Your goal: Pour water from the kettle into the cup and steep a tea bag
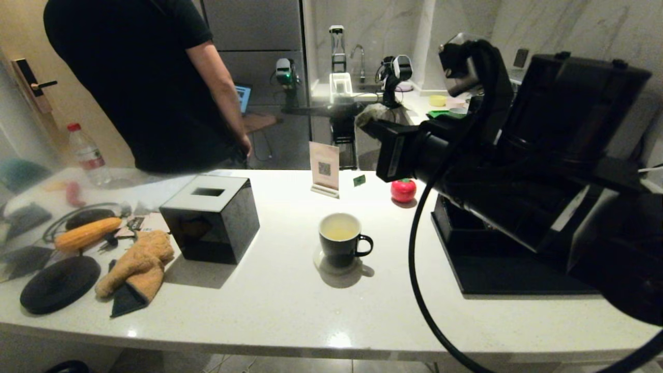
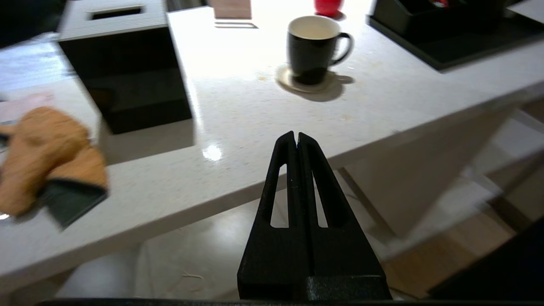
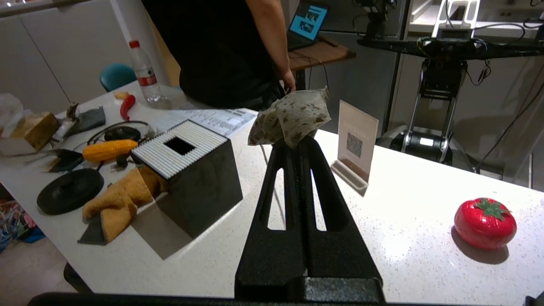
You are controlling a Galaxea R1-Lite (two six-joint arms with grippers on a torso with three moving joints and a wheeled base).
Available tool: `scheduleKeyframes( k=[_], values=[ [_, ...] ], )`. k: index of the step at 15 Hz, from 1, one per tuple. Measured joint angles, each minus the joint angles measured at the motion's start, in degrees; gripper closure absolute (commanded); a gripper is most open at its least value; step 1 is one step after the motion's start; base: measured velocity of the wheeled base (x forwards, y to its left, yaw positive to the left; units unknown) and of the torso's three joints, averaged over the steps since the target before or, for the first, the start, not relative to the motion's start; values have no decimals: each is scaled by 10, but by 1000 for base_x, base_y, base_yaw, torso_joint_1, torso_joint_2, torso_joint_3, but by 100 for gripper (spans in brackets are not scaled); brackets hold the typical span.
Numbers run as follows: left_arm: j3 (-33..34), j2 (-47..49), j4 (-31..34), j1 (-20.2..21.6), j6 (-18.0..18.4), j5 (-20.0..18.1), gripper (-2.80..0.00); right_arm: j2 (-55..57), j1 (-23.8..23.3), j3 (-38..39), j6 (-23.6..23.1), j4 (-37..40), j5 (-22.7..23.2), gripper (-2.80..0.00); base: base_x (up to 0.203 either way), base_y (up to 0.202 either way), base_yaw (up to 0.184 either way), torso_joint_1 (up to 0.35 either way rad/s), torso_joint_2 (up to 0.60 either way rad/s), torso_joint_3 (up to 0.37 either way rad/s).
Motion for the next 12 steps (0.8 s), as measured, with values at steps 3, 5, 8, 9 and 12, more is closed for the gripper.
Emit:
scheduleKeyframes(
  k=[3,5,8,9,12],
  values=[
    [-36,77,-10,-7,0,-19,0,-4,0,0,2,-19,2,0,0,0,0,0,0,0],
    [-57,137,-40,-28,1,-20,0,-6,0,-1,1,-17,2,0,0,0,0,0,0,0],
    [-85,243,-119,-69,0,-18,0,-9,0,-3,-16,-18,3,0,0,0,0,0,0,0],
    [-95,281,-154,-84,0,-15,0,-9,0,-3,-17,-17,3,0,0,0,0,0,0,0],
    [-122,387,-256,-146,-3,-4,0,-10,0,-4,-18,-17,2,0,0,0,0,0,0,0]
  ],
)
